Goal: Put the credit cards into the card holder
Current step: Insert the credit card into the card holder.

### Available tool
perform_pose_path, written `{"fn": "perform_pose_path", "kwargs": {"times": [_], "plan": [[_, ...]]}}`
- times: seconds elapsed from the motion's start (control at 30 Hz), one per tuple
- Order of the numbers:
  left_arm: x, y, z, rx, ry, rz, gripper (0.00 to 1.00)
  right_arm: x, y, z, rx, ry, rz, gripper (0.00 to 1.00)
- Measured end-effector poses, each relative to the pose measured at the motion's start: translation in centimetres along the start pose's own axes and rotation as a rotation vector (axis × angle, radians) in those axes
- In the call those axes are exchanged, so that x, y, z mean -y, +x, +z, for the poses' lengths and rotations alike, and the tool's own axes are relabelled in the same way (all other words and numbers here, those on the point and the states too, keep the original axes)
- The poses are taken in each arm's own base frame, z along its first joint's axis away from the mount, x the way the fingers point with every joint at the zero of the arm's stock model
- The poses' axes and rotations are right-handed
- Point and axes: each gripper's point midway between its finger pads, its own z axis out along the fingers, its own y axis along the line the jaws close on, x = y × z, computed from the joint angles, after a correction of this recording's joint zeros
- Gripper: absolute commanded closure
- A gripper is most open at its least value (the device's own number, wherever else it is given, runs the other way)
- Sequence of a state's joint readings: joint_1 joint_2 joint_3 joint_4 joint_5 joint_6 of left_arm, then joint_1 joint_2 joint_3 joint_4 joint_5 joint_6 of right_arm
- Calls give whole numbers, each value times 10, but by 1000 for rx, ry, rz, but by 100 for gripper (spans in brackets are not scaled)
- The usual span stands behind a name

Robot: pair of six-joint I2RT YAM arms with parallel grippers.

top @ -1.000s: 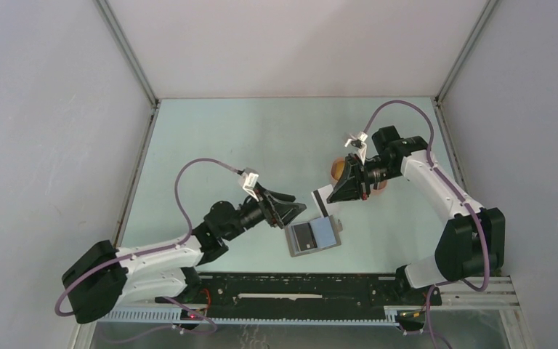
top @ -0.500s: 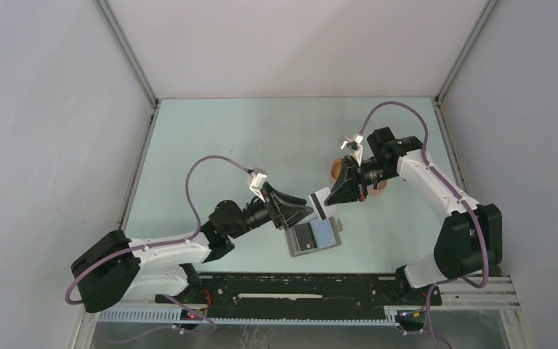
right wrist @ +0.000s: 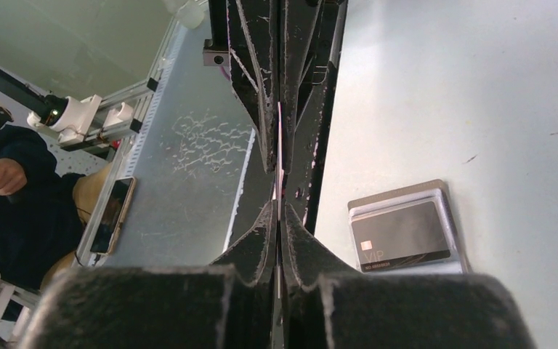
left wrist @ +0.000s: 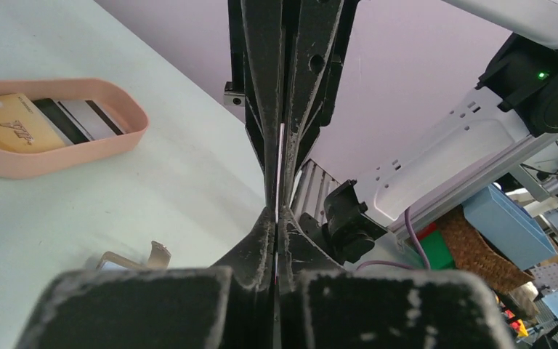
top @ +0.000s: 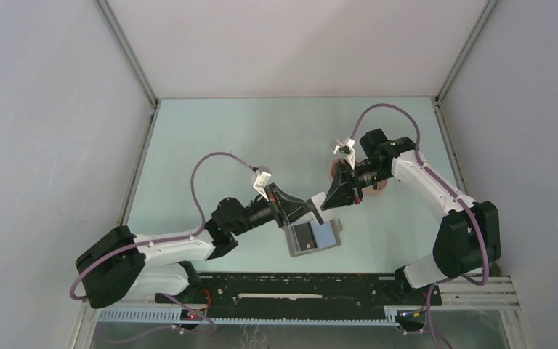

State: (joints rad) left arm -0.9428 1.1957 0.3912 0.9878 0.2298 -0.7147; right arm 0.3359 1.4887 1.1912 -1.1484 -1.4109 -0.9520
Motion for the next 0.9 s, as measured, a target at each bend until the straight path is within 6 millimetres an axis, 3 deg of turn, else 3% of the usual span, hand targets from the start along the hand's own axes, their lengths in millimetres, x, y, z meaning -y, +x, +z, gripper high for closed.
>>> {"fn": "perform_pose_path", "kwargs": {"times": [0.13, 0.2, 0.3, 0.5, 0.7, 0.9], "plan": [[3, -2, 1, 10, 17, 9, 100, 0, 2, 1, -12, 2, 13, 43], [4, -5, 1, 24, 23, 12, 100, 1, 4, 2, -25, 9, 18, 36], [0, -4, -3, 36, 10, 8, 100, 8, 7, -1, -53, 49, 17, 33], [-33, 27, -29, -6, -113, -85, 100, 28, 22, -20, -162, 258, -61, 35], [-61, 47, -41, -49, -254, -161, 100, 45, 52, -20, -302, 396, -96, 69], [-83, 65, -49, -95, -361, -208, 100, 75, 94, -3, -475, 421, 17, 78]]}}
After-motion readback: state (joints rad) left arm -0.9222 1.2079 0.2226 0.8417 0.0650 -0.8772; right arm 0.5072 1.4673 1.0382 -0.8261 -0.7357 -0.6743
